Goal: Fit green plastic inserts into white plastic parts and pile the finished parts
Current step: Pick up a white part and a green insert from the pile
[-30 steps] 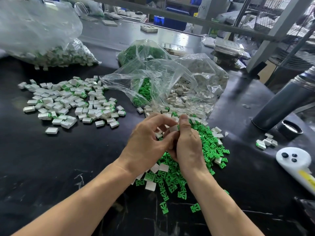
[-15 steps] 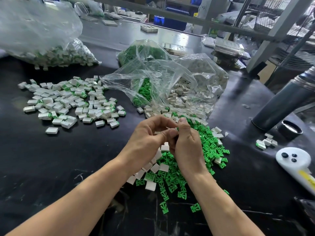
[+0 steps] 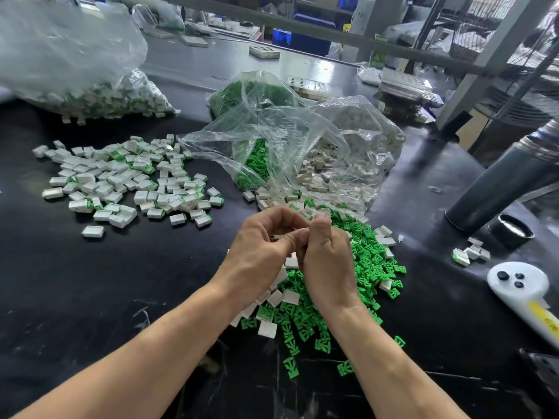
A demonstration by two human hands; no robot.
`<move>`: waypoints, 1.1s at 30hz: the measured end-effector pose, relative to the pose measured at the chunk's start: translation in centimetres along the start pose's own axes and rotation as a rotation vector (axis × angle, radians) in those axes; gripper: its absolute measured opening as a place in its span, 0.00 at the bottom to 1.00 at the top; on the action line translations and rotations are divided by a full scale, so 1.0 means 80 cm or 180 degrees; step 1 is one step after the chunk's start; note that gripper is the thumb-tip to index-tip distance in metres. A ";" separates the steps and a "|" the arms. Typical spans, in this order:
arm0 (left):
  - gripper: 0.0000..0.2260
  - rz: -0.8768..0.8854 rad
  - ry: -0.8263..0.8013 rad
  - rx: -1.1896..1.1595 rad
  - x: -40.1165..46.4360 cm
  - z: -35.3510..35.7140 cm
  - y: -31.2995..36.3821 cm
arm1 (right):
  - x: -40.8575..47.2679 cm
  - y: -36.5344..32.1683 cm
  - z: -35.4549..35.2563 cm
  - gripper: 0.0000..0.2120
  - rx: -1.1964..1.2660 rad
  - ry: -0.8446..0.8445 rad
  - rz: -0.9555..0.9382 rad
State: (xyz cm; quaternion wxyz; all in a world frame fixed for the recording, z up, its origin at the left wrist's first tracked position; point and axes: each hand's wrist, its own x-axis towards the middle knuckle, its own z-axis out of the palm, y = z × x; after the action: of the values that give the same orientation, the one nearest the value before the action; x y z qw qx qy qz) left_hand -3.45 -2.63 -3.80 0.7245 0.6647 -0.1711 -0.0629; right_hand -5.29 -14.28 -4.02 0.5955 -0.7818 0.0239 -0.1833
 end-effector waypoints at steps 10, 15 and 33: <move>0.01 -0.0019 0.0058 -0.0035 0.000 0.000 0.003 | -0.002 -0.003 -0.002 0.33 0.0162 -0.0073 0.0272; 0.02 0.0068 0.0347 0.0192 0.008 -0.012 0.001 | 0.001 0.000 -0.021 0.25 0.0126 0.0006 0.0162; 0.05 0.0451 0.0373 0.1530 0.004 -0.015 0.002 | 0.002 0.012 -0.023 0.06 -0.0449 0.0185 -0.0047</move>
State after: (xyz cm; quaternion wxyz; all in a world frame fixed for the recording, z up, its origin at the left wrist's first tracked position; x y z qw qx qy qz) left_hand -2.81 -1.61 -3.68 0.5570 0.8066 -0.1851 0.0692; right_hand -5.55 -16.25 -4.45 0.5367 -0.8163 0.0483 -0.2081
